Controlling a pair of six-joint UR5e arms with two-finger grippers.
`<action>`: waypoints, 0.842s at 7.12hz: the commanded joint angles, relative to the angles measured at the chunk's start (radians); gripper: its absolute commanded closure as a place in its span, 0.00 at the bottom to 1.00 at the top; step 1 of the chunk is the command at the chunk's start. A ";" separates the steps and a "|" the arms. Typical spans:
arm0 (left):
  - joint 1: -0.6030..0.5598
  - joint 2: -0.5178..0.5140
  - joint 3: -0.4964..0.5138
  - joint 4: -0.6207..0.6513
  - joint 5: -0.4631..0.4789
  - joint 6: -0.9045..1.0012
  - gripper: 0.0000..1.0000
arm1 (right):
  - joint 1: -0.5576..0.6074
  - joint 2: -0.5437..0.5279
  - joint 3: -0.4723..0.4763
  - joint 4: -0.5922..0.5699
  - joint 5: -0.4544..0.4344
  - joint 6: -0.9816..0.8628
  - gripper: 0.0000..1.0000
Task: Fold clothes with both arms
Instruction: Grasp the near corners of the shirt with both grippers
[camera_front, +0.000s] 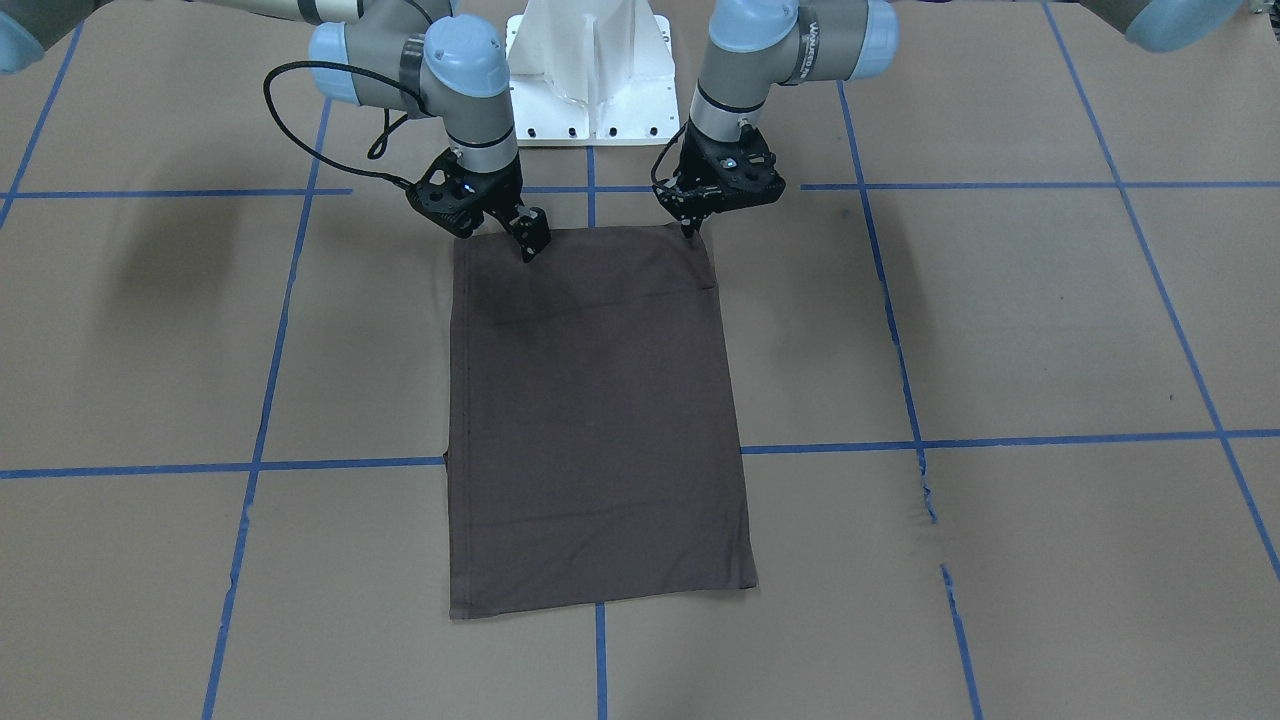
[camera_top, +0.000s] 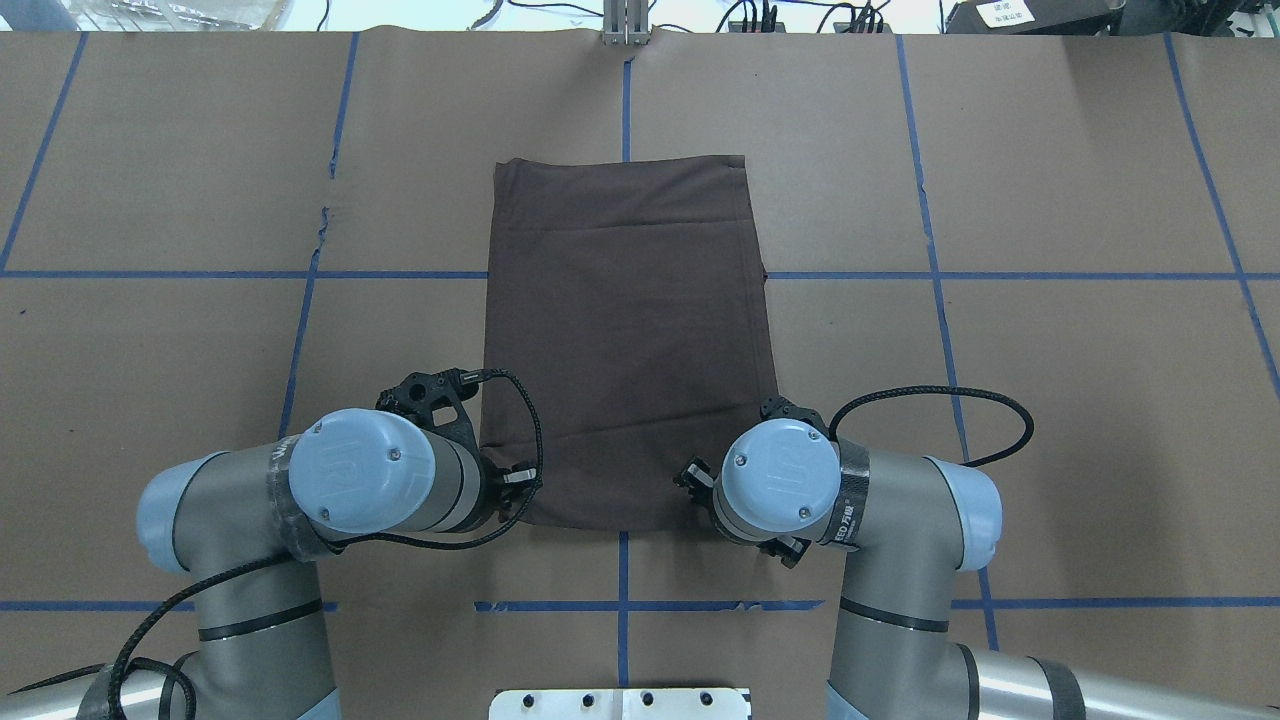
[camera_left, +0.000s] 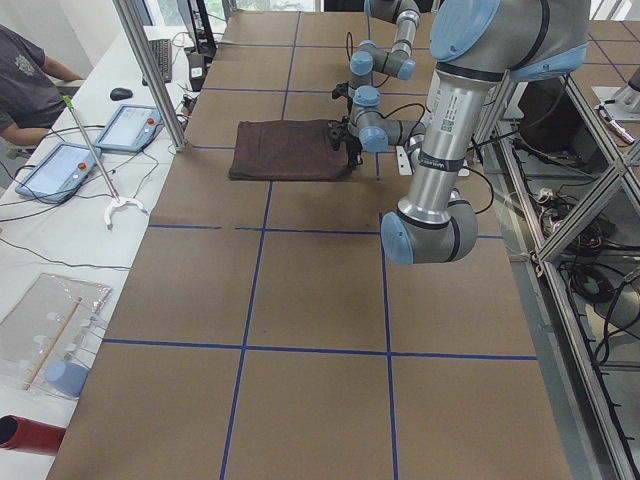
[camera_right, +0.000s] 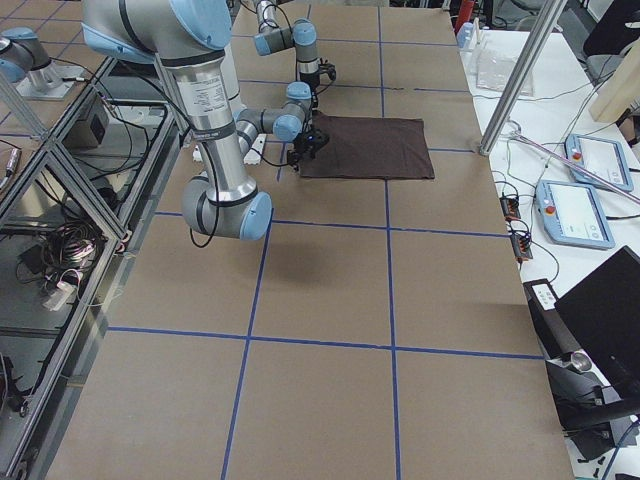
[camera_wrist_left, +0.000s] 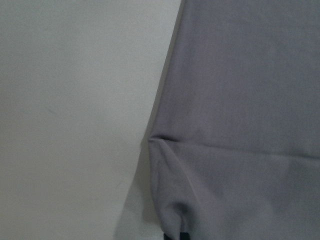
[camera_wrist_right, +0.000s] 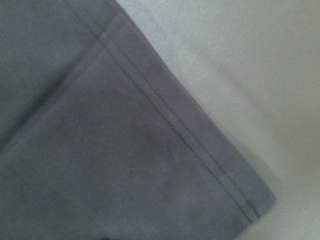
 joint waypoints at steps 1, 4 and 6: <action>-0.001 0.000 -0.004 0.002 0.000 0.000 1.00 | -0.003 0.001 0.003 0.000 0.000 0.000 0.30; 0.001 -0.002 -0.004 0.002 0.000 0.000 1.00 | -0.004 0.008 0.004 -0.001 0.001 0.000 0.94; -0.001 -0.002 -0.004 0.002 0.000 0.000 1.00 | -0.004 0.011 0.009 -0.003 0.003 -0.001 1.00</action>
